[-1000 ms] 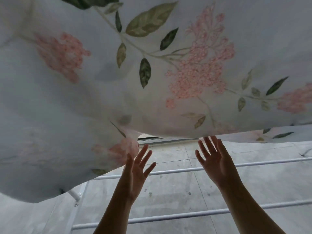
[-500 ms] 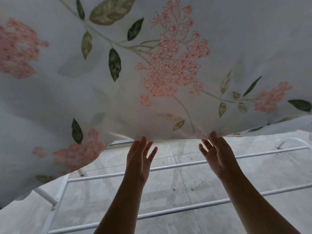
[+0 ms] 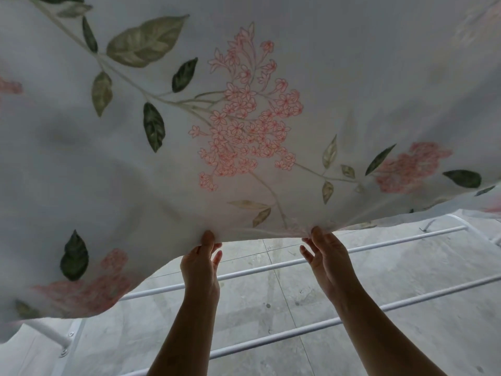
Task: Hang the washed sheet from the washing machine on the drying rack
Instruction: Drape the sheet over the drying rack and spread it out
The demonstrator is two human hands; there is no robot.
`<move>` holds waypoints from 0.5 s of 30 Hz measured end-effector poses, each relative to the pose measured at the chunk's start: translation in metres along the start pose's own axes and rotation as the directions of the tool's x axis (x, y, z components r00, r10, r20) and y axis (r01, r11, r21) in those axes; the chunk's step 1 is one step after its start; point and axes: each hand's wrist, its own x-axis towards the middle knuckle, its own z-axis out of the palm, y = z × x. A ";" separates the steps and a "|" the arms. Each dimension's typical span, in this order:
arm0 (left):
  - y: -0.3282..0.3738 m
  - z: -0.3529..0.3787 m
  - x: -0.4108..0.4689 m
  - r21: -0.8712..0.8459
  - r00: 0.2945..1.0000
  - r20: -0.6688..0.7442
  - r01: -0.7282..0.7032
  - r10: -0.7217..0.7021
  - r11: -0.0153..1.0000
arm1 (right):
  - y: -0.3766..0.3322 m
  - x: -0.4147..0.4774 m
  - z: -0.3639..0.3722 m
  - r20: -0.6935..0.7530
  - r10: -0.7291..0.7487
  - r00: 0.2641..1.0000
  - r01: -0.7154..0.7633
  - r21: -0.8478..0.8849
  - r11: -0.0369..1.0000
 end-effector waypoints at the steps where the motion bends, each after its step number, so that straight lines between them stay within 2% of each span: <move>1: 0.000 0.000 0.000 0.003 1.000 -0.007 -0.003 0.003 1.000 | 0.000 -0.001 0.001 0.004 -0.002 1.000 0.002 -0.004 1.000; 15: -0.008 0.002 -0.006 0.013 0.999 -0.044 0.024 -0.024 1.000 | 0.008 -0.006 -0.001 -0.073 -0.014 0.997 0.010 -0.057 0.998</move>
